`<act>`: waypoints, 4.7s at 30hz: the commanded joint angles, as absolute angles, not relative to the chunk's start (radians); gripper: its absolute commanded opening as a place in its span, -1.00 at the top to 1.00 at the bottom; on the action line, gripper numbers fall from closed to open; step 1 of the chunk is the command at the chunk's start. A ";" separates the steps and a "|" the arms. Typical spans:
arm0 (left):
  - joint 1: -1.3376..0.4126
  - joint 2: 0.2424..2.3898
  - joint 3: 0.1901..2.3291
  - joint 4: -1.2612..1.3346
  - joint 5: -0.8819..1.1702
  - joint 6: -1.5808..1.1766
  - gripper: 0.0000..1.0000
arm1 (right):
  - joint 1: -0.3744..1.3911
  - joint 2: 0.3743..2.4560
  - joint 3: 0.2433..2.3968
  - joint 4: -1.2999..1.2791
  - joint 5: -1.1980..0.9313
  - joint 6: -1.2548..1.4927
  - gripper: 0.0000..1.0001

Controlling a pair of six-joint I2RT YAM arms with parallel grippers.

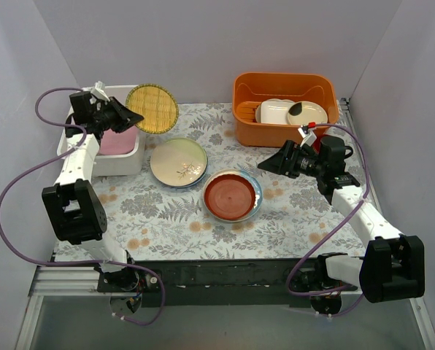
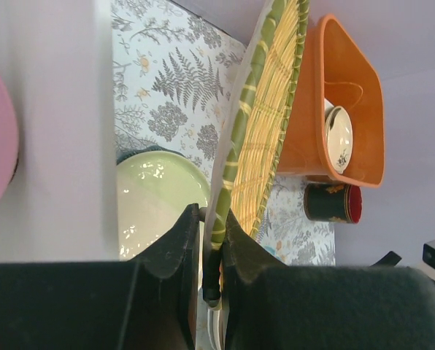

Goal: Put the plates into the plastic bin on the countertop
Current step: Place the plate in the plastic bin.

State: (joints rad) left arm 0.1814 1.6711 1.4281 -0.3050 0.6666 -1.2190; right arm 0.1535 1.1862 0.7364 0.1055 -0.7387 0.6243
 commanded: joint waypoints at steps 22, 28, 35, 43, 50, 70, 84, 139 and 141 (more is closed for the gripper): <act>0.385 1.577 1.387 -0.279 0.543 -1.374 1.00 | 0.141 1.186 0.727 0.109 -0.769 0.583 -0.96; 0.425 1.549 1.344 -0.250 0.497 -1.416 1.00 | 0.140 1.187 0.724 0.107 -0.769 0.578 -0.96; 0.457 1.539 1.318 -0.229 0.482 -1.436 1.00 | 0.137 1.193 0.723 0.107 -0.772 0.574 -0.96; 0.469 1.559 1.328 -0.227 0.494 -1.425 1.00 | 0.132 1.192 0.719 0.106 -0.772 0.572 -0.96; 0.469 1.588 1.365 -0.268 0.469 -1.375 1.00 | 0.132 1.195 0.715 0.107 -0.778 0.571 -0.96; 0.407 1.758 1.543 -0.433 0.344 -1.230 1.00 | 0.127 1.209 0.703 0.114 -0.782 0.571 -0.96; 0.365 1.856 1.562 -0.474 0.301 -1.195 1.00 | 0.124 1.227 0.693 0.124 -0.788 0.572 -0.96; 0.324 1.674 1.460 -0.430 0.104 -1.126 -0.96 | 0.123 1.232 0.667 0.118 -0.816 0.565 -0.95; 0.322 1.671 1.460 -0.426 0.115 -1.127 -0.96 | 0.124 1.235 0.669 0.118 -0.818 0.563 -0.94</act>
